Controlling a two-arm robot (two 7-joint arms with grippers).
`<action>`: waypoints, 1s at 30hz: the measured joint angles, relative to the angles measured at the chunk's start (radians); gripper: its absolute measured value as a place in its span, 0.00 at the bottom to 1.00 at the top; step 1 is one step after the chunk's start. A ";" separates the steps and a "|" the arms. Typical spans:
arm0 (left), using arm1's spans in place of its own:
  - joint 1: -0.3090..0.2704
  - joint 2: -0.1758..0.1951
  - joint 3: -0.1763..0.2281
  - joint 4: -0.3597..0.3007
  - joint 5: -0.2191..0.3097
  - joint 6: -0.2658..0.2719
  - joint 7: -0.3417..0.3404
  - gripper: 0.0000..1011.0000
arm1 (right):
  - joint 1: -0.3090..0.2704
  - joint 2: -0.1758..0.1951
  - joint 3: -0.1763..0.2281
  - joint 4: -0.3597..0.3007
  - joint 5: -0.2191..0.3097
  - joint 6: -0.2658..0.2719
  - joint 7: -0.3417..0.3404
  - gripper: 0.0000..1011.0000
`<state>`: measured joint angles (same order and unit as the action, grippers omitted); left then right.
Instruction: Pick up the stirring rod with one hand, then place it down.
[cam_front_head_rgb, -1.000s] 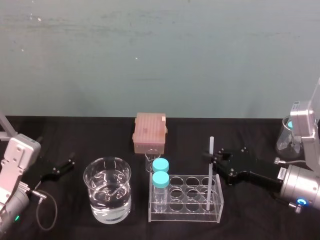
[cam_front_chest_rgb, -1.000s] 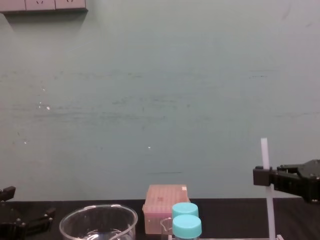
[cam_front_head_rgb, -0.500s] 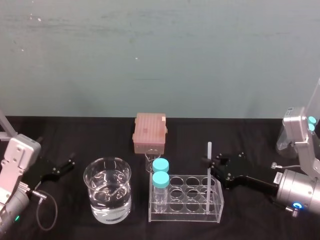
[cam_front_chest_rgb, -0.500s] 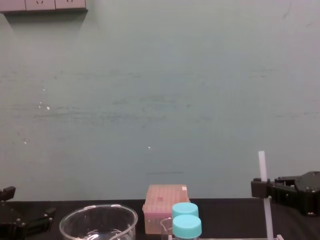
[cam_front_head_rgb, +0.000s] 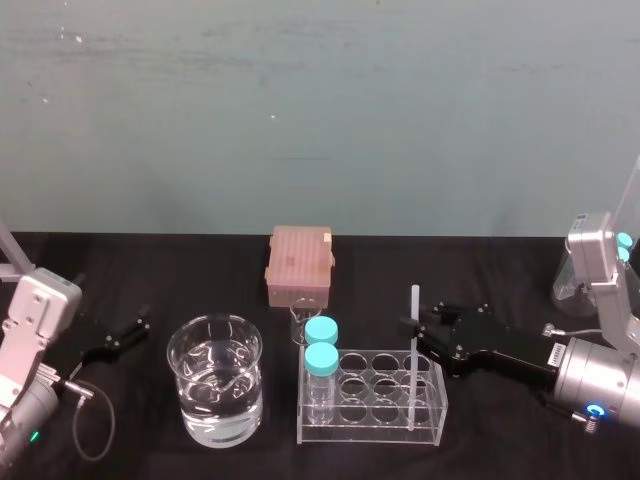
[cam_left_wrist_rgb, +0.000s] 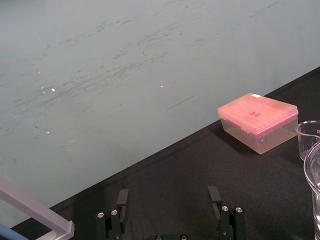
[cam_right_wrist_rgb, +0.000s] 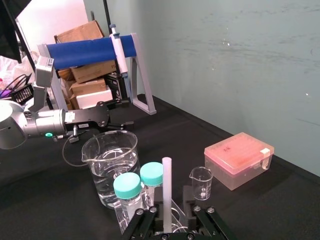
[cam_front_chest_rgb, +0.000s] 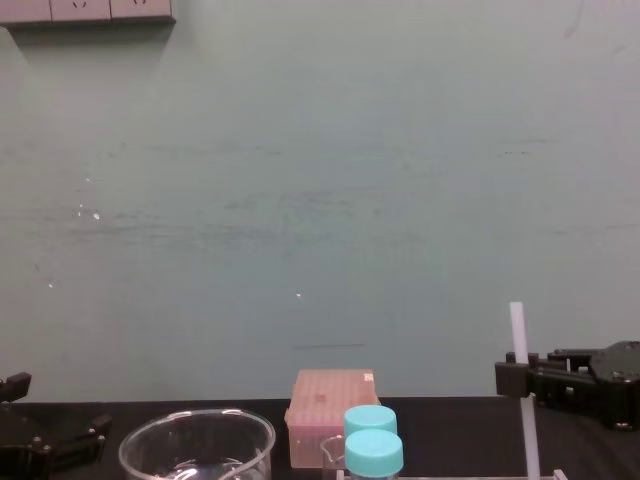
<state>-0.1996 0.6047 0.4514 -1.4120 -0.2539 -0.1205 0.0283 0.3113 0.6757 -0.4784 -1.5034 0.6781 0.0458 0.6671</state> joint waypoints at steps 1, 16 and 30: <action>0.000 0.000 0.000 0.000 0.000 0.000 0.000 0.99 | 0.000 0.000 0.000 0.000 0.000 0.000 0.000 0.24; 0.000 0.000 0.000 0.000 0.000 0.000 0.000 0.99 | 0.001 0.001 0.001 -0.002 0.002 0.001 0.000 0.75; 0.000 0.000 0.000 0.000 0.000 0.000 0.000 0.99 | 0.005 0.006 0.003 -0.008 0.017 0.007 0.025 0.99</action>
<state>-0.1995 0.6047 0.4514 -1.4120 -0.2539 -0.1205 0.0283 0.3160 0.6814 -0.4757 -1.5114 0.6955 0.0527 0.6917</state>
